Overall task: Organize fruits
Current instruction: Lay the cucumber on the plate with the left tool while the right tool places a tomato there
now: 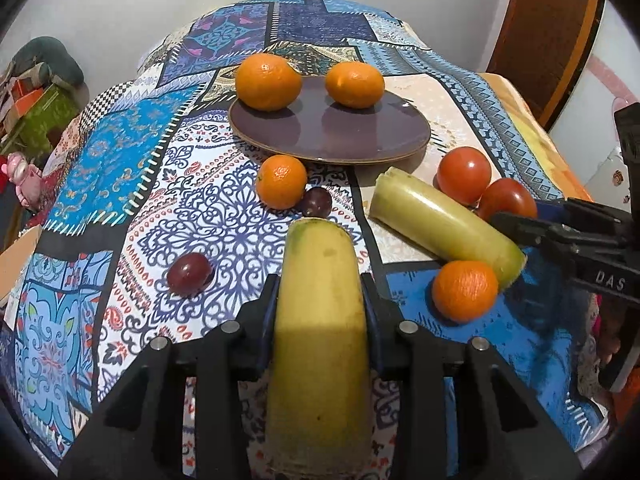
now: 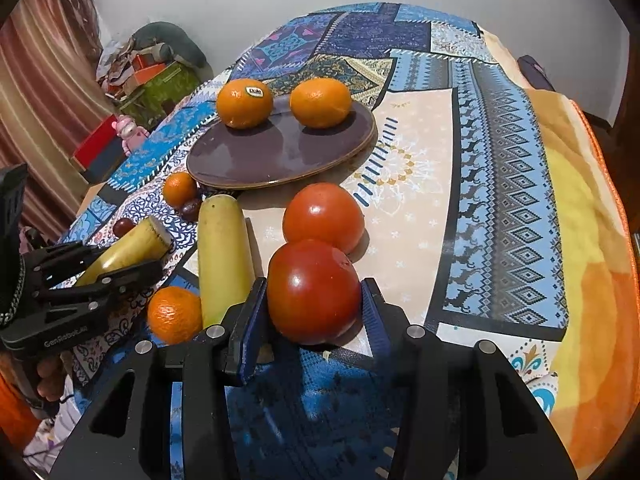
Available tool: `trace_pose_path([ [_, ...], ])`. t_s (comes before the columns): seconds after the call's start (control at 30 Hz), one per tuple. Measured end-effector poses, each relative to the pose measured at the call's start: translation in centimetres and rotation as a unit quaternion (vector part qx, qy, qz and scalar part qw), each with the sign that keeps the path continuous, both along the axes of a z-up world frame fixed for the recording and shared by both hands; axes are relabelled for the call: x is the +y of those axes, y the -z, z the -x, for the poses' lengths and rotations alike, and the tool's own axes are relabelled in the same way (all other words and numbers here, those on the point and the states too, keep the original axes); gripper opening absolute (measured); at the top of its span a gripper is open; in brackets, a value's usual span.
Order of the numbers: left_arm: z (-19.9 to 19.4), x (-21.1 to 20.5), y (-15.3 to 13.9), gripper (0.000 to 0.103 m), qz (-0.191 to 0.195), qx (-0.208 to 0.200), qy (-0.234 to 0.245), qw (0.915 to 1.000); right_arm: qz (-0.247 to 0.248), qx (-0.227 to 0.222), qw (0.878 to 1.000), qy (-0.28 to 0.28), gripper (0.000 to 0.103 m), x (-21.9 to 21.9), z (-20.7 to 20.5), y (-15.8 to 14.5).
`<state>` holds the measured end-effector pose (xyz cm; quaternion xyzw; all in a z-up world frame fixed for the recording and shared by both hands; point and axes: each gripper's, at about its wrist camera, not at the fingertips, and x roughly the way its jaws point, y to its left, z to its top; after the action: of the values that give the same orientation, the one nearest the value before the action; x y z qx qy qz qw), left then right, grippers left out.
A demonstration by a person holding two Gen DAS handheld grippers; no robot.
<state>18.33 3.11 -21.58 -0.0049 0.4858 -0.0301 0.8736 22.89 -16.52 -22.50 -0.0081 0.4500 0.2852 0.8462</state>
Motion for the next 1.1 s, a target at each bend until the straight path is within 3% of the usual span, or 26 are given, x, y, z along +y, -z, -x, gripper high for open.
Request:
trace_pose_path([
  [0.5, -0.9, 1.1, -4.6, 0.038, 0.026, -0.048, -0.014, 0.9984, -0.022, -0.025, 0.999, 0.005, 0.042, -0.1, -0.2, -2.3],
  [0.77, -3.6, 0.9, -6.6, 0.038, 0.026, -0.074, -0.007, 0.9969, -0.025, -0.046, 0.999, -0.004, 0.042, 1.1, -1.5, -3.8],
  [1.1, -8.8, 0.9, -6.4, 0.038, 0.033, -0.066, 0.005, 0.9973, -0.021, -0.06, 0.998, -0.011, 0.042, 2.8, -4.7, -4.6],
])
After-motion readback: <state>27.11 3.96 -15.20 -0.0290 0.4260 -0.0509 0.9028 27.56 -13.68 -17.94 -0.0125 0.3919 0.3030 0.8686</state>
